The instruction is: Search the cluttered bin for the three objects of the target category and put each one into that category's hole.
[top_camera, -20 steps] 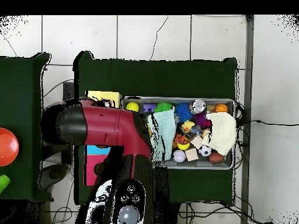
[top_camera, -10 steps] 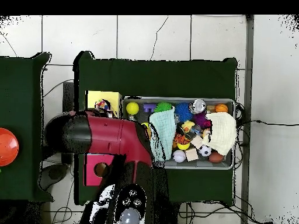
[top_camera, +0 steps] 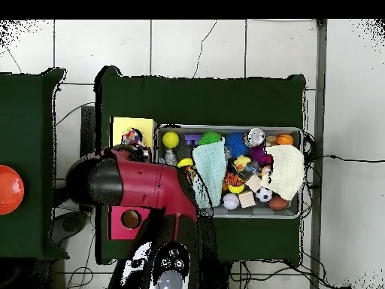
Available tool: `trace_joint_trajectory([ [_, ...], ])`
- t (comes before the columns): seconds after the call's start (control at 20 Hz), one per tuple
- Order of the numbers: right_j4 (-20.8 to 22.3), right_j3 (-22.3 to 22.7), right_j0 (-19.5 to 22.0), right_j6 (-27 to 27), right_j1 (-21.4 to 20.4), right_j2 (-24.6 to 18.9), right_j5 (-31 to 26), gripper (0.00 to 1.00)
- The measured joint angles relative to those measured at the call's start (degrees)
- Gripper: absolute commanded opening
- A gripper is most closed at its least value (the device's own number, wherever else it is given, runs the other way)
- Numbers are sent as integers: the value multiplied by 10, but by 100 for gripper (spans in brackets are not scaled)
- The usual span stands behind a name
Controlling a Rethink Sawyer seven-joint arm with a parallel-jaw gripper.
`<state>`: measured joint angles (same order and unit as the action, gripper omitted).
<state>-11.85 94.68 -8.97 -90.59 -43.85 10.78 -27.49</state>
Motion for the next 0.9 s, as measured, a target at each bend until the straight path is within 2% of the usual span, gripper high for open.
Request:
trace_joint_trajectory([
  [0.6, 0, 0, 7, 0, 22, -10, 14, 0],
  [0.9, 0, 0, 10, 0, 40, -20, 39, 0],
])
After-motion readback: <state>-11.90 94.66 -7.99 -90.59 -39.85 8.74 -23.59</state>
